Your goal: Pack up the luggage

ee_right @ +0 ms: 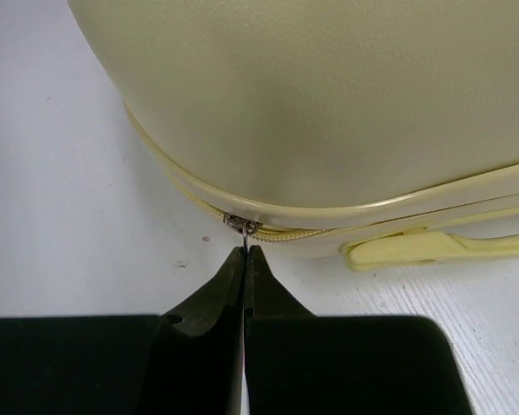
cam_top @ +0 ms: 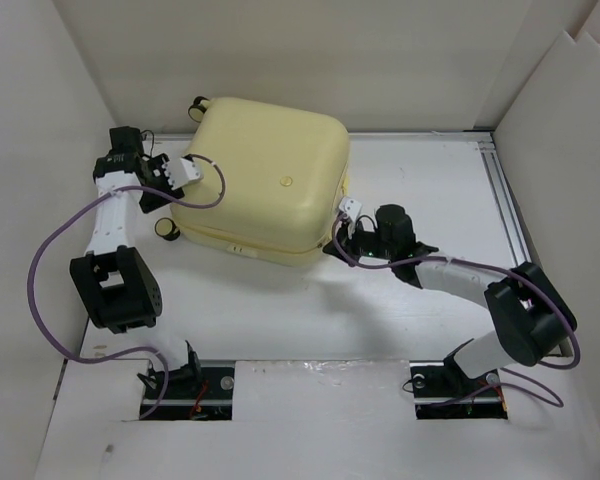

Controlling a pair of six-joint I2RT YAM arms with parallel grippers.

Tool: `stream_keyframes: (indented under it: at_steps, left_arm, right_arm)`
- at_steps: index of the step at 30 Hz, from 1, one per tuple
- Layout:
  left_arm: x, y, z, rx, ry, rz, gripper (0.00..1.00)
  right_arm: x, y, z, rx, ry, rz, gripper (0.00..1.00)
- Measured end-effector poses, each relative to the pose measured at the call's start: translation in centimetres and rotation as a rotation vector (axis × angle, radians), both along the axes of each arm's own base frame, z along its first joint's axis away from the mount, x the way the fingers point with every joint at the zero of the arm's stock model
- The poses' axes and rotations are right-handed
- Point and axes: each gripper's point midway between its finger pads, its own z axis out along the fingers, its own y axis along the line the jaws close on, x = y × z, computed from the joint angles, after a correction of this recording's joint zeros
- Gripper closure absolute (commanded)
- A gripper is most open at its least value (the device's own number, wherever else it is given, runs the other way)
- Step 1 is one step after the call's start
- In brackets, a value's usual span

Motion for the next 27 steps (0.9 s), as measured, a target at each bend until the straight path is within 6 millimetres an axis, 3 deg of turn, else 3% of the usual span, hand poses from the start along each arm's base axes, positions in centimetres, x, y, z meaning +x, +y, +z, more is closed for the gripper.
stream_keyframes:
  at_steps: [8,13,17,24,27]
  left_arm:
    - [1.1,-0.1,-0.2,-0.074,0.012,0.070,1.00]
    - [1.0,-0.9,-0.3,-0.097,-0.022,0.060,1.00]
    - [0.8,-2.3,-0.2,-0.129,-0.043,0.024,1.00]
    - [1.1,-3.8,-0.2,-0.159,-0.072,-0.027,1.00]
    - [1.4,-4.1,0.0,-0.178,-0.070,-0.038,1.00]
  right_arm:
    - [2.2,-2.1,-0.3,-0.032,0.037,-0.147,1.00]
    - [6.6,-5.8,0.6,-0.081,0.055,-0.342,1.00]
    - [10.0,-7.6,1.2,-0.125,0.053,-0.421,1.00]
    - [16.6,-8.9,1.8,-0.211,-0.012,-0.445,1.00]
    - [18.3,-9.2,2.0,-0.209,-0.035,-0.417,1.00]
